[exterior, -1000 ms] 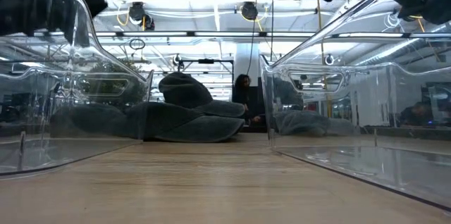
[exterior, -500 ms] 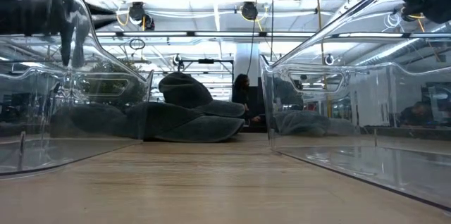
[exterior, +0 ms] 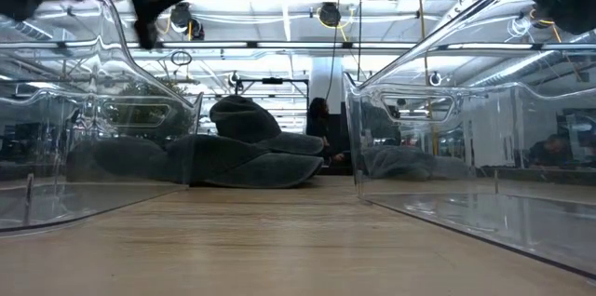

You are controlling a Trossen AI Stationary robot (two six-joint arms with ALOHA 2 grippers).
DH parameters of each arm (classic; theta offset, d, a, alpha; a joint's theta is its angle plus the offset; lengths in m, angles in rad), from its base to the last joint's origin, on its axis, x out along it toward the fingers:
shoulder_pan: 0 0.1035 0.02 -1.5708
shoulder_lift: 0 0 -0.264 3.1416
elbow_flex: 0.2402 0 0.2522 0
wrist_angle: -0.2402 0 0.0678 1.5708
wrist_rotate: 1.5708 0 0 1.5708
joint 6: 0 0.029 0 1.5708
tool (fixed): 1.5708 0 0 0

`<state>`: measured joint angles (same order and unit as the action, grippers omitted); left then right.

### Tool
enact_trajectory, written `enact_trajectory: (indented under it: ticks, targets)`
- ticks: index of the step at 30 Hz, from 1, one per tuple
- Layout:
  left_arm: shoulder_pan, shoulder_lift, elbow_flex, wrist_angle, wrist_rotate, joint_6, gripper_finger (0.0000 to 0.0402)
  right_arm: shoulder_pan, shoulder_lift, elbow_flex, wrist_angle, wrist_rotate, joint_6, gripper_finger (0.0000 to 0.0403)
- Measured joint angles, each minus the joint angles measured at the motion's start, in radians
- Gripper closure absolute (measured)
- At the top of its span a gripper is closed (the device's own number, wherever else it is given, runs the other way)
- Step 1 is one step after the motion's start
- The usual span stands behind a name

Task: Pick & Place hat
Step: Put the bottom right gray cap into the left transparent bin

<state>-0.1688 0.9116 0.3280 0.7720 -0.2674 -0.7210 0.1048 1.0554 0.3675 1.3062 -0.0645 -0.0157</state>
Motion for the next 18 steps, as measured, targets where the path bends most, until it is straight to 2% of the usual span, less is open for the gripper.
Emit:
enact_trajectory:
  ticks: [5,10,13,18]
  targets:
    - [0.0,0.224,0.248,-0.001,0.061,0.136,0.0119,0.0,0.045,0.05,-0.003,0.074,-0.036,0.0403]
    - [0.001,0.335,0.425,-0.069,0.083,0.203,0.0107,0.0,0.043,0.083,-0.001,0.09,-0.044,0.0403]
    - [0.016,0.369,0.479,-0.134,0.077,0.204,0.0113,0.002,0.042,0.094,-0.009,0.089,-0.021,0.0403]
    - [0.042,0.379,0.499,-0.176,0.058,0.227,0.0133,0.009,0.043,0.094,-0.031,0.077,0.006,0.0403]
